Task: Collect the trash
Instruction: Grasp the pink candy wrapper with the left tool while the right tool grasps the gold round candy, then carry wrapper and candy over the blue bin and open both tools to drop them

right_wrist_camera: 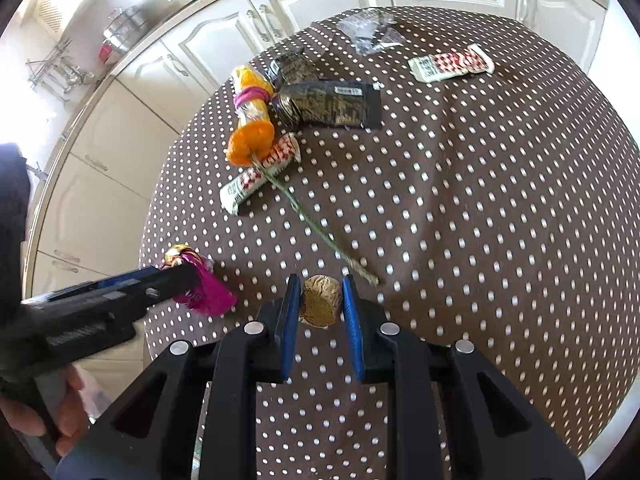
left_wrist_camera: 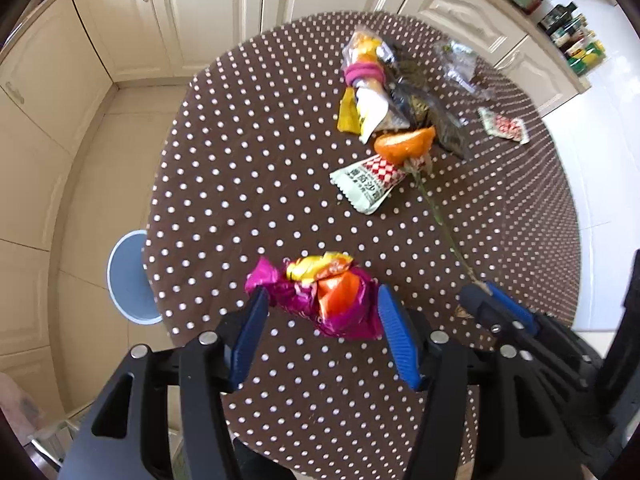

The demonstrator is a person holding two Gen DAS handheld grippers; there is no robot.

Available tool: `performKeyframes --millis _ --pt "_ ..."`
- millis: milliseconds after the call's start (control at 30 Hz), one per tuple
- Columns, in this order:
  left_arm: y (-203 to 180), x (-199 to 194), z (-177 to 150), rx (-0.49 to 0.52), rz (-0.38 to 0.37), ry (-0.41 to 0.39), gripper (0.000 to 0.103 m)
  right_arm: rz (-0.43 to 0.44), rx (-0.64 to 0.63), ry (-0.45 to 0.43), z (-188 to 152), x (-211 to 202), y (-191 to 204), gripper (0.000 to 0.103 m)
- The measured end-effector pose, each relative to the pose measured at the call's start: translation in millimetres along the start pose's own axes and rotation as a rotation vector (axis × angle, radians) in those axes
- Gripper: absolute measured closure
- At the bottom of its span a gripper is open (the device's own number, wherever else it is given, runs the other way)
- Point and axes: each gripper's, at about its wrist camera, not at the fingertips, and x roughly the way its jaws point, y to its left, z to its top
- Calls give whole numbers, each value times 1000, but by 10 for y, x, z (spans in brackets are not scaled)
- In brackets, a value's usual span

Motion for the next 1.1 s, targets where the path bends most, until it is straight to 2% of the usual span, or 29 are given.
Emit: performKeyframes --millis 100,233,400,533,733,900,1100 --pt "-93 61 53 14 52 -8 46 20 -22 8 98 47 36 83" --pt "-146 85 96 17 86 -13 53 46 -58 15 201 46 87 83" --pt "-64 -15 74 -42 45 -31 56 78 -121 17 300 16 255 83" --pt "164 -246 -4 -77 22 -69 56 111 -144 14 379 26 490 83" --pt "805 -604 -115 -152 36 -119 56 167 -209 18 431 155 1149 83" --pt "1567 -793 -209 -211 63 -125 56 211 -253 31 360 306 1918 83" --pt "2437 -1048 -252 -265 85 -145 56 257 -268 55 272 555 2661 83"
